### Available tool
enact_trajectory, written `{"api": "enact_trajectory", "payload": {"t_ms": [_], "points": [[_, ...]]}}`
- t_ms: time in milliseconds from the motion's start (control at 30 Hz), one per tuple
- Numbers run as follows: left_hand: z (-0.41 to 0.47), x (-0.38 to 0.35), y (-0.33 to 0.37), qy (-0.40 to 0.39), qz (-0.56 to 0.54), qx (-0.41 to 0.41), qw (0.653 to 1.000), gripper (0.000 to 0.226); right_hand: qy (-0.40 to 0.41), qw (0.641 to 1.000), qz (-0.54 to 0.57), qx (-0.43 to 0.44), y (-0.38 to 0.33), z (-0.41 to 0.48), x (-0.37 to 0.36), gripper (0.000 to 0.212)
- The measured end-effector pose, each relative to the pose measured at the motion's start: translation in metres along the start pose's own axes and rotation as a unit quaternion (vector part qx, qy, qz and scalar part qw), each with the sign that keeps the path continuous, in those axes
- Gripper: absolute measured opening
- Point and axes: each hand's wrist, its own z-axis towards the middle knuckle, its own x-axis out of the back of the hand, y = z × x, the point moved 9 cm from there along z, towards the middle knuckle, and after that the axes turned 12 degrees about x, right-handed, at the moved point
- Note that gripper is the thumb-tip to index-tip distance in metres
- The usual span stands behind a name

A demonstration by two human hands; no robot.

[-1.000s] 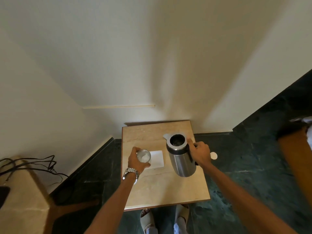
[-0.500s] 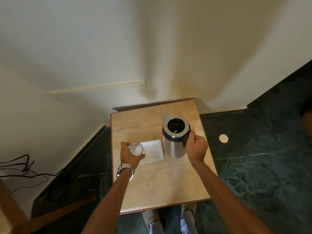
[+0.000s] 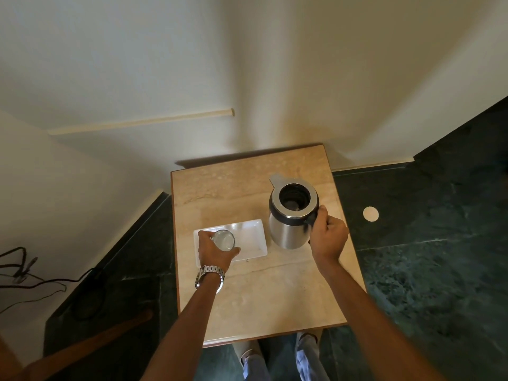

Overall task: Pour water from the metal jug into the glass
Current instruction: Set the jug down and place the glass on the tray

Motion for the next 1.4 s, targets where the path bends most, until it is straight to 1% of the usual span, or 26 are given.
{"api": "enact_trajectory", "payload": {"t_ms": [233, 367, 500, 700, 833, 1033, 1167, 1267, 1333, 1400], "points": [[0.015, -0.007, -0.009, 0.031, 0.003, 0.009, 0.999, 0.083, 0.033, 0.999, 0.033, -0.015, 0.012, -0.010, 0.000, 0.052], [0.016, -0.008, -0.012, 0.039, 0.001, 0.003, 0.999, 0.081, 0.034, 0.999, 0.039, -0.010, 0.017, -0.022, 0.000, 0.052], [0.015, -0.007, -0.011, 0.039, -0.009, -0.002, 0.999, 0.079, 0.032, 0.999, 0.043, -0.002, 0.012, -0.045, -0.007, 0.048], [0.013, -0.010, -0.011, 0.031, -0.006, -0.015, 0.999, 0.081, 0.060, 0.997, 0.039, -0.039, 0.019, -0.069, -0.008, 0.045], [0.000, -0.013, -0.011, 0.013, 0.008, -0.040, 0.999, 0.087, 0.087, 0.995, 0.027, -0.048, 0.018, -0.091, 0.005, 0.045], [0.003, 0.002, -0.019, -0.005, 0.026, -0.034, 0.999, 0.102, 0.087, 0.993, 0.007, -0.079, 0.006, -0.106, -0.005, 0.044], [0.007, 0.000, -0.021, -0.039, 0.019, -0.014, 0.999, 0.113, 0.084, 0.992, 0.002, -0.099, 0.007, -0.103, -0.010, 0.043], [-0.002, -0.006, -0.013, -0.052, 0.019, -0.021, 0.998, 0.118, 0.101, 0.990, 0.002, -0.097, 0.011, -0.100, -0.003, 0.043], [-0.013, -0.013, -0.008, -0.061, 0.019, -0.038, 0.997, 0.122, 0.109, 0.990, -0.012, -0.092, 0.018, -0.093, 0.005, 0.039], [-0.021, 0.003, -0.007, -0.065, 0.007, -0.024, 0.998, 0.127, 0.103, 0.989, -0.013, -0.109, 0.012, -0.095, 0.007, 0.030]]}}
